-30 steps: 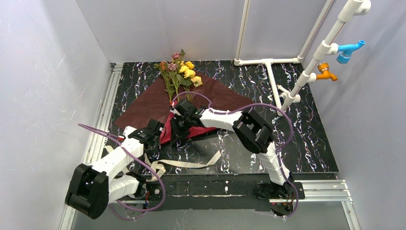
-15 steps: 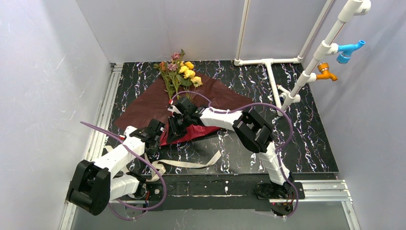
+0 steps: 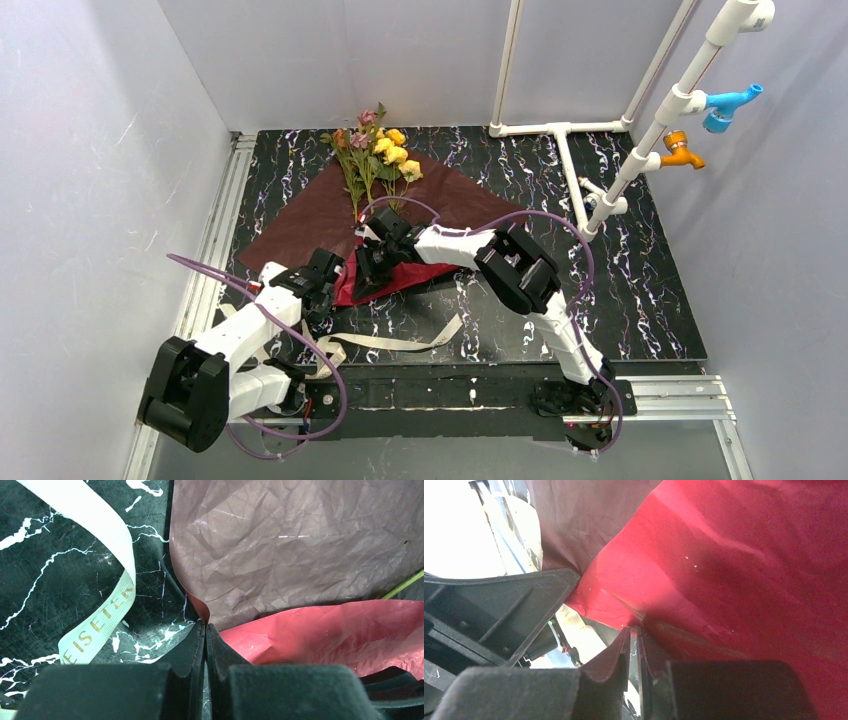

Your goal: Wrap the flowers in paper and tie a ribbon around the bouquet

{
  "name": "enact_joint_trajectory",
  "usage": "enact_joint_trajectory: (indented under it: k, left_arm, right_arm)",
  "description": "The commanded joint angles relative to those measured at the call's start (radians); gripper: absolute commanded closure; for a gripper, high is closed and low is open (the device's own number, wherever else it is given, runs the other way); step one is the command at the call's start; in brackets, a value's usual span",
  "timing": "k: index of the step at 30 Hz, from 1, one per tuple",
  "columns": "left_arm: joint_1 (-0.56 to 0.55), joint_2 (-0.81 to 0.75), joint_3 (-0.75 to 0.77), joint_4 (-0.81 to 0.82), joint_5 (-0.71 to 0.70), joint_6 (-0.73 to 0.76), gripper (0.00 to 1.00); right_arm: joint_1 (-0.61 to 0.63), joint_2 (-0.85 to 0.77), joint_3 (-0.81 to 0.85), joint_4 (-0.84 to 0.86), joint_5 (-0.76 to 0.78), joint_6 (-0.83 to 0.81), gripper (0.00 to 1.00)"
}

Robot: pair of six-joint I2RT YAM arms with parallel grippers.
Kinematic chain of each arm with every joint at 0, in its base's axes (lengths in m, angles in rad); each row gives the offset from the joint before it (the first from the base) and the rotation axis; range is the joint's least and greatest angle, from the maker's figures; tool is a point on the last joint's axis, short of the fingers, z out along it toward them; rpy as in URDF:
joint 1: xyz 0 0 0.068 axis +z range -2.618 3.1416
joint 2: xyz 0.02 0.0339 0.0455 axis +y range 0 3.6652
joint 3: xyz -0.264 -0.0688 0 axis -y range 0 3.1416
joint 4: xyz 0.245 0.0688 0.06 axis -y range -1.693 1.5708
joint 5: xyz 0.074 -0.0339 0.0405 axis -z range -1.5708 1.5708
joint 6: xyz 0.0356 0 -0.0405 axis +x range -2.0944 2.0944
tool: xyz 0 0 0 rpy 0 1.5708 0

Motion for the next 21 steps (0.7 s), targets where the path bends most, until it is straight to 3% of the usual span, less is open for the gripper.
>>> enact_joint_trajectory:
  k: [1,10,16,21]
  left_arm:
    - [0.001,-0.045,0.044,-0.021,-0.025,0.107,1.0]
    - [-0.034,-0.049,0.153,-0.009,-0.067,0.374,1.0]
    - [-0.041,-0.056,0.161,-0.001,-0.067,0.426,1.0]
    - [-0.051,-0.043,0.184,0.083,-0.035,0.629,1.0]
  right_arm:
    - [0.001,0.04,-0.001,-0.059,0.105,-0.049,0.81]
    - [-0.043,-0.01,0.099,-0.181,0.167,-0.089,0.8]
    - [-0.059,0.071,0.212,-0.241,0.181,-0.106,0.8]
    - [-0.059,0.119,0.228,-0.209,0.167,-0.084,0.81]
